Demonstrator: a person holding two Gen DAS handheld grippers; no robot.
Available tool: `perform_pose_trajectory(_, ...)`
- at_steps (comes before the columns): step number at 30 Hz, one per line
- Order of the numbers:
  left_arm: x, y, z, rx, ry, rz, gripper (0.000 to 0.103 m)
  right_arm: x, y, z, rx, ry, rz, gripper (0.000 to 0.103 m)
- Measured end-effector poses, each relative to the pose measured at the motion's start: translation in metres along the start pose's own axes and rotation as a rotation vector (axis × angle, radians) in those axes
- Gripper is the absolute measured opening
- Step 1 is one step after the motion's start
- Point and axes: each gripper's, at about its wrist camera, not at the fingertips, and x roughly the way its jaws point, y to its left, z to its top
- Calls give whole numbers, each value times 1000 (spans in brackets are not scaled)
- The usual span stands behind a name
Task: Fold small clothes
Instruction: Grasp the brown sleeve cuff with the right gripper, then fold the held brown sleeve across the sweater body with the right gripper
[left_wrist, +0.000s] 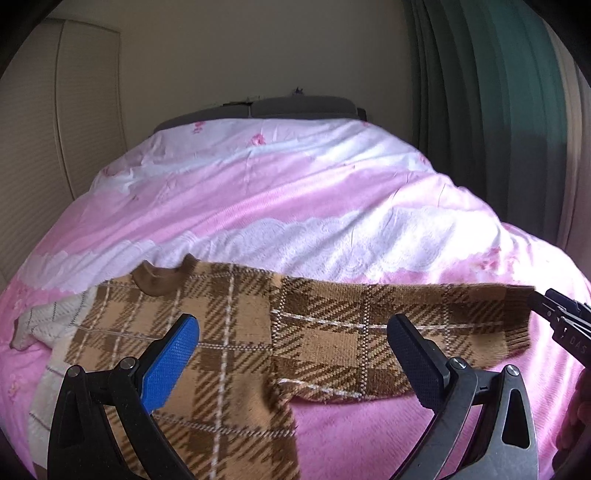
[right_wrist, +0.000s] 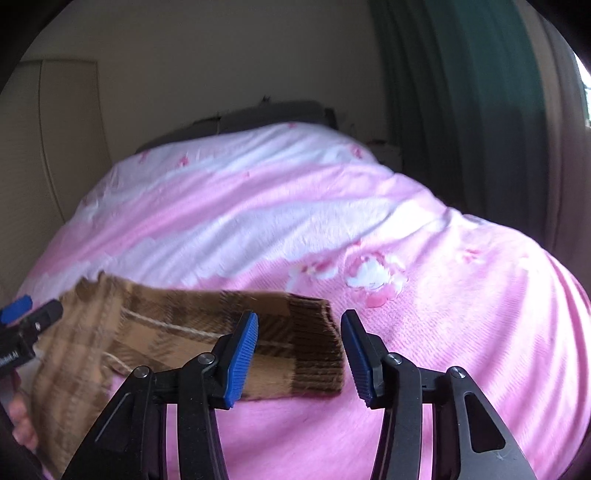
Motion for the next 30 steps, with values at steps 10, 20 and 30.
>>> perform_pose_trajectory(10,19,-12,-5,30,20,26,103,35,-18,-4,27,54,51,13)
perform_pose_trajectory(20,-24,30,8,19,-16,15,103,-23,39,14,14,18,102,8)
perform_pose_trajectory(30,-74,170,15,-51,-43,66,103,-53,171,47,-30,-6,224,8)
